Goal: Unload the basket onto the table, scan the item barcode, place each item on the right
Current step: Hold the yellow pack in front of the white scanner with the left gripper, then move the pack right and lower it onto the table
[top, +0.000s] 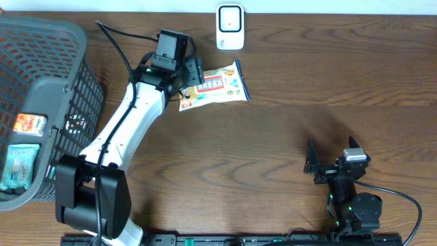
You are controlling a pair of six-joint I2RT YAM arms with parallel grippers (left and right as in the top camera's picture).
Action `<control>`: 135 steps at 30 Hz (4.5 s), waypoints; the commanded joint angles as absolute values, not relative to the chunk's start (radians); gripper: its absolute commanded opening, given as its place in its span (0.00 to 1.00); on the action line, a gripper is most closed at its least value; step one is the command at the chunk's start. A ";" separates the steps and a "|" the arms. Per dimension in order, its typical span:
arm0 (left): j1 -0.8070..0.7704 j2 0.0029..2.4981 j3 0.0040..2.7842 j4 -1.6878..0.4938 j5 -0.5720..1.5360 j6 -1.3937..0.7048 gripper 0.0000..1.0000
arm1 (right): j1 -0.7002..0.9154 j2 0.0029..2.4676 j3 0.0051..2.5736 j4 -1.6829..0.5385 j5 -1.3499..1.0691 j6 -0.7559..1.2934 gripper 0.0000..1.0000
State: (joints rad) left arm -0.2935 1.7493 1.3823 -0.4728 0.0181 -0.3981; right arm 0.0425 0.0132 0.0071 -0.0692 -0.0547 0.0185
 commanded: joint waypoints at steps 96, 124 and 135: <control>-0.437 2.086 1.393 -0.038 0.347 -0.678 0.98 | 0.039 0.012 0.006 -0.072 -0.055 0.029 0.99; -0.442 2.166 1.393 -0.021 0.740 -0.460 0.07 | 0.039 0.012 0.006 -0.072 -0.055 0.029 0.99; -0.442 2.166 1.393 -0.091 1.032 -0.327 0.07 | 0.039 0.012 0.006 -0.072 -0.055 0.029 0.99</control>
State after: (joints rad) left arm -0.4404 2.1471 1.3861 -0.0654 0.9157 -0.4007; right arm 0.0425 0.0132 0.0071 -0.0692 -0.0547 0.0185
